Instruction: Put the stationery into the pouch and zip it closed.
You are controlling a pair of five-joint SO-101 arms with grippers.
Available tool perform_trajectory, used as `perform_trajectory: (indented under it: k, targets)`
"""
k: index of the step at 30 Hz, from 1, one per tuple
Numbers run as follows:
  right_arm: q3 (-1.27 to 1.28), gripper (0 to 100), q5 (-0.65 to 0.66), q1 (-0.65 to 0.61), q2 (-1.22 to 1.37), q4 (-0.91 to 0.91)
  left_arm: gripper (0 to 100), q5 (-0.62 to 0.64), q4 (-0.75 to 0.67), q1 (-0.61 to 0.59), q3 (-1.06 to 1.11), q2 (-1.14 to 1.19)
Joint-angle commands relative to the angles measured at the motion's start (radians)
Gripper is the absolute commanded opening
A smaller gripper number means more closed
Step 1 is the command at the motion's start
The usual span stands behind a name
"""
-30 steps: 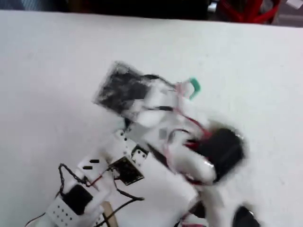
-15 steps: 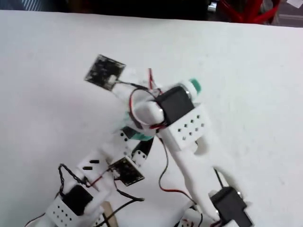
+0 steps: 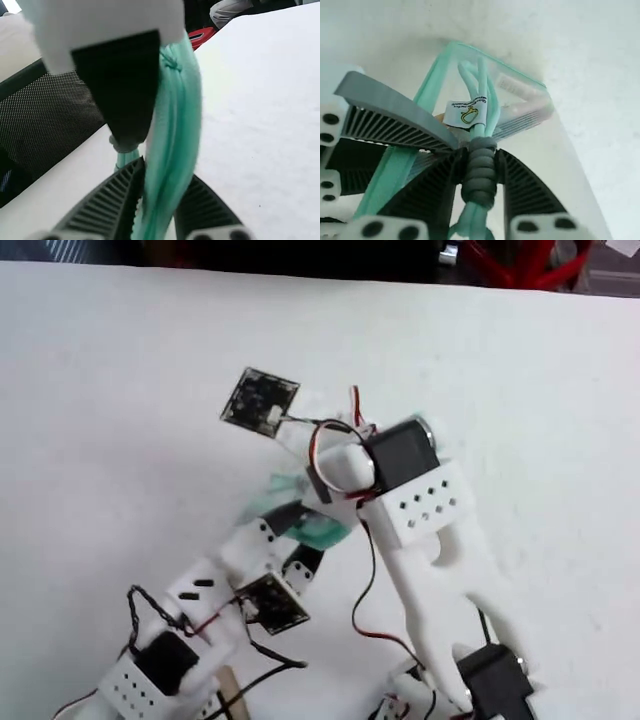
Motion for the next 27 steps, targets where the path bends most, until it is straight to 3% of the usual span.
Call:
perform_trajectory:
  k: [1,4,9,12,21,24,27]
  targets:
    - [-0.017,1.1,0.021,0.005,-0.039,0.012,2,-0.002,0.006,0.001,-0.002,0.012]
    - [-0.137,1.7,0.012,0.056,-0.038,0.010,2,0.000,0.006,0.001,-0.002,0.012]
    - [-0.347,1.8,-0.146,0.136,-0.030,0.005,2,0.000,0.006,0.001,-0.003,0.012]
    - [-0.405,1.8,-0.176,0.162,-0.030,-0.004,2,0.002,0.006,0.001,-0.003,0.012]
    - [-0.391,1.8,-0.184,0.283,-0.028,-0.104,2,0.008,0.008,-0.045,-0.015,0.007]
    - [-0.313,1.8,-0.184,0.337,-0.028,-0.193,2,0.092,0.038,-0.087,-0.048,0.007]
    - [-0.178,1.8,-0.184,0.375,-0.030,-0.326,2,0.098,0.052,-0.096,-0.063,0.007]
